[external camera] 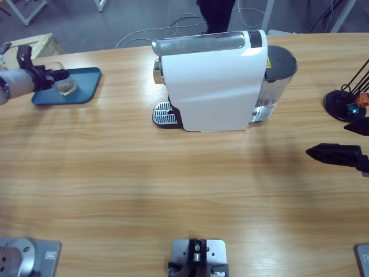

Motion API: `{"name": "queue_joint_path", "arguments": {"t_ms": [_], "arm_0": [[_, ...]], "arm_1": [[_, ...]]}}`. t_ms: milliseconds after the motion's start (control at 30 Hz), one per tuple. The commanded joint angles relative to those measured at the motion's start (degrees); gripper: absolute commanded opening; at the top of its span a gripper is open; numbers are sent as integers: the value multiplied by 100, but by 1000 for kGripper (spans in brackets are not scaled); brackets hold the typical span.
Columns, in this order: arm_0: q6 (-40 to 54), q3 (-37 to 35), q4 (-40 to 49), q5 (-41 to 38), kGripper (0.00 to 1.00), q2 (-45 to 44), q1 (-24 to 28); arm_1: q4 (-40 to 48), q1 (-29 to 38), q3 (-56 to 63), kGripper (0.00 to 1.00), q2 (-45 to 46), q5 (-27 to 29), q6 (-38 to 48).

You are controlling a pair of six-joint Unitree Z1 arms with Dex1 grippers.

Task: Pour coffee

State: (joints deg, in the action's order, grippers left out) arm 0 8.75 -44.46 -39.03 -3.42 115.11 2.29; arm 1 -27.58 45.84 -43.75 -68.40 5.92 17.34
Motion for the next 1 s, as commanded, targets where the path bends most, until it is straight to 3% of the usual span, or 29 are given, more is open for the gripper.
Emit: {"name": "queue_joint_path", "arguments": {"t_ms": [33, 67, 100, 133, 400, 500, 600, 733, 867, 933, 1000], "arm_0": [[83, -269, 141, 209, 0, 319, -32], [87, -232, 298, 189, 699, 277, -35], [87, -191, 314, 188, 908, 256, -35], [89, -154, 314, 181, 955, 240, -35], [75, 464, 275, 87, 991, -212, -35], [-22, 890, 264, 116, 991, -946, 21], [-231, 1503, 481, 135, 991, -2469, -241], [-268, 1326, 3007, 620, 991, -4754, -1145], [-488, 775, 5362, 609, 991, -5937, -2343], [-822, 851, 5527, 228, 991, -6334, -2887], [-1003, 1009, 5418, -139, 994, -6529, -3048]], "arm_1": [[-54, 21, -20, 1000, -95, -21, 77], [-63, 21, -44, 1000, -95, -21, 77], [-67, 21, -58, 1000, -95, -21, 77], [-82, 21, -79, 1000, -95, -21, 77], [-334, 21, -141, 1000, 179, 7, 77], [-425, 21, -204, 1000, 329, 33, 77], [-554, 21, -324, 1000, 517, 125, 77], [-1121, 21, -679, 1000, 770, 244, 14], [-1538, 21, -807, 1000, 896, 290, -101], [-1503, 21, -608, 1000, 865, 448, -146], [-1399, 21, -559, 1000, 824, 561, -206]]}}
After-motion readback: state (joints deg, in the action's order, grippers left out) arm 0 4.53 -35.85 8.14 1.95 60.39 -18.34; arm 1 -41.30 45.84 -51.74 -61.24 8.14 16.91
